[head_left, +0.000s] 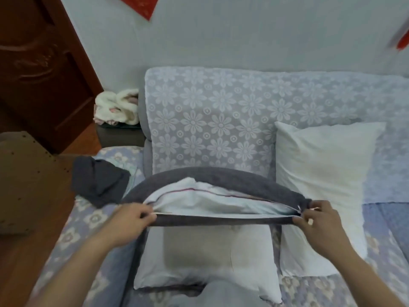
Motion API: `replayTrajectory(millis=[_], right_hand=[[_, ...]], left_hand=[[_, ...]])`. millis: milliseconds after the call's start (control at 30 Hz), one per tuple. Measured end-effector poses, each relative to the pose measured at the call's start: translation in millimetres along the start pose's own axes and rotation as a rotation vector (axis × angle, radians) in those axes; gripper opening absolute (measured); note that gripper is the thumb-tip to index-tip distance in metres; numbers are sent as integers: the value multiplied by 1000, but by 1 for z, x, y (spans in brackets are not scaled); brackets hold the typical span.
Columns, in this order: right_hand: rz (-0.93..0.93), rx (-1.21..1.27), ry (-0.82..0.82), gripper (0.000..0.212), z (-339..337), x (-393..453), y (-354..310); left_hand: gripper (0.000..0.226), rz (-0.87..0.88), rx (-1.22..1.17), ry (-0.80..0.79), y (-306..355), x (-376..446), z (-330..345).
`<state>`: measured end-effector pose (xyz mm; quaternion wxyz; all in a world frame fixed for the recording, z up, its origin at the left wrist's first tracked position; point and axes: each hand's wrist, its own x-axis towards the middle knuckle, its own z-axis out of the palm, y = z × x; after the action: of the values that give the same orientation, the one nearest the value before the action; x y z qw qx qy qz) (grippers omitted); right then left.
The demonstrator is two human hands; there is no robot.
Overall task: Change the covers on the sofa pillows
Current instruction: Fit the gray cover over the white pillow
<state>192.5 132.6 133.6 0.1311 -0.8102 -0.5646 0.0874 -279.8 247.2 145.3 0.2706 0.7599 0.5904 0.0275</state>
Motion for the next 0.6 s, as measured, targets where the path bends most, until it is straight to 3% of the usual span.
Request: replayTrajectory(millis=[67,133,200,267,400,500,600], right_hand=[[-50,-152,14,21,31,-10,20],[-11,-257,-136,22,49,-12,26],[28,-286,-270,36,66,-8,18],[-43,-185,-235,34,84,-4,-1],[-319,-138,-267,54,114,-7,-44],[-414,-116,-235,46,121,-6,-61],[-421,-254,-177,46,122,8,-56]], left_hand=[[33,-35,5,6,-6,-10,39],[29,-54,49,27,-12,-21,71],[24,-89,97,66,-16,-27,90],[14,-103,120,112,-17,-25,94],[13,-64,103,159,-6,-10,85],[17,-61,75,153,2,-3,78],[24,-59,75,150,2,0,77]])
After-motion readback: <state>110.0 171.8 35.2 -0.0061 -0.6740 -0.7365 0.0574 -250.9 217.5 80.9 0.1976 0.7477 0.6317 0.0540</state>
